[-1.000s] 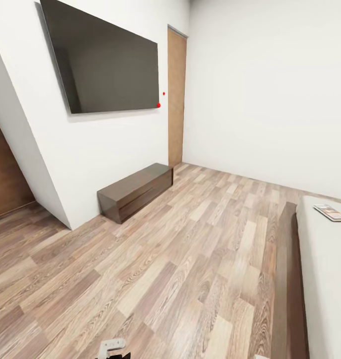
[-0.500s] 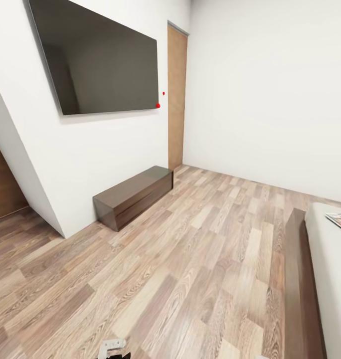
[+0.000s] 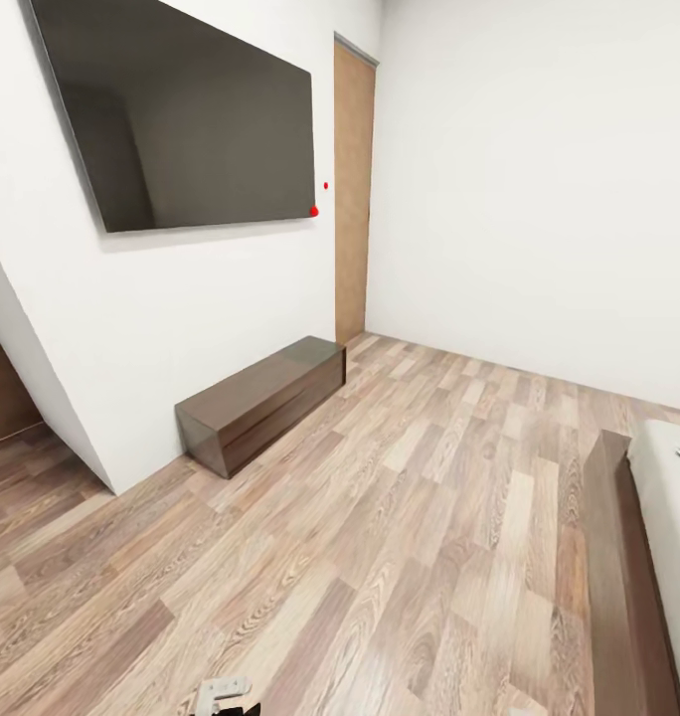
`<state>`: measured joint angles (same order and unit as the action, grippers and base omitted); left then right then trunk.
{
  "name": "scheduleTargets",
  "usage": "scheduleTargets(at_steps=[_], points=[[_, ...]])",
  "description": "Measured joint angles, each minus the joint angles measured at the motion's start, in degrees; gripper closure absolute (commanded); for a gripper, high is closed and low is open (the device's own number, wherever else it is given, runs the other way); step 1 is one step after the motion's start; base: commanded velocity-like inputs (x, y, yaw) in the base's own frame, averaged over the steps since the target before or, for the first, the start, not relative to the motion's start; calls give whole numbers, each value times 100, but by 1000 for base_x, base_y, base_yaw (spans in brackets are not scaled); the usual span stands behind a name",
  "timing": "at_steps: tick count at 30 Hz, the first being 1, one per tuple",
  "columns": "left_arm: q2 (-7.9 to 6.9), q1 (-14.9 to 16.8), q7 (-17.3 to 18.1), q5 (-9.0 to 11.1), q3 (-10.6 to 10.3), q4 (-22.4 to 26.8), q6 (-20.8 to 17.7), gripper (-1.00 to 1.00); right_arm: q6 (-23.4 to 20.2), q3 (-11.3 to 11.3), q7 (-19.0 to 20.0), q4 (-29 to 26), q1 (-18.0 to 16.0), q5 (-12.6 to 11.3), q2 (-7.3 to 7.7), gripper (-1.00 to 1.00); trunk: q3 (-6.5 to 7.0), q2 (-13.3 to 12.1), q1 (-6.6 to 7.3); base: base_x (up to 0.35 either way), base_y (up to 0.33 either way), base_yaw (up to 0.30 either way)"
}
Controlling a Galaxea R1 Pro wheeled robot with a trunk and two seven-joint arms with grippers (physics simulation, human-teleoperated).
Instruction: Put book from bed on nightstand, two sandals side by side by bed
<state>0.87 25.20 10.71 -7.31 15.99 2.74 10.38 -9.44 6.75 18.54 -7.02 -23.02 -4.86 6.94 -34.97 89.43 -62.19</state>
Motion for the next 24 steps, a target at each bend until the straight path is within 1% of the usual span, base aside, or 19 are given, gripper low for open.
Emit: scheduleTargets(at_steps=[17,20,24], points=[[0,0,0,0,-6,0,-1,-100,-4,0,-9,0,0,0,0,-100,0,0,0,332,0,-3],[0,1,0,0,-6,-1,-1,-100,-8,-1,-9,-1,1,18,0,-100,0,0,0,332,0,-108],[0,1,0,0,-6,-1,-1,-100,-7,-3,-9,-1,1,40,0,-100,0,0,0,332,0,-199]])
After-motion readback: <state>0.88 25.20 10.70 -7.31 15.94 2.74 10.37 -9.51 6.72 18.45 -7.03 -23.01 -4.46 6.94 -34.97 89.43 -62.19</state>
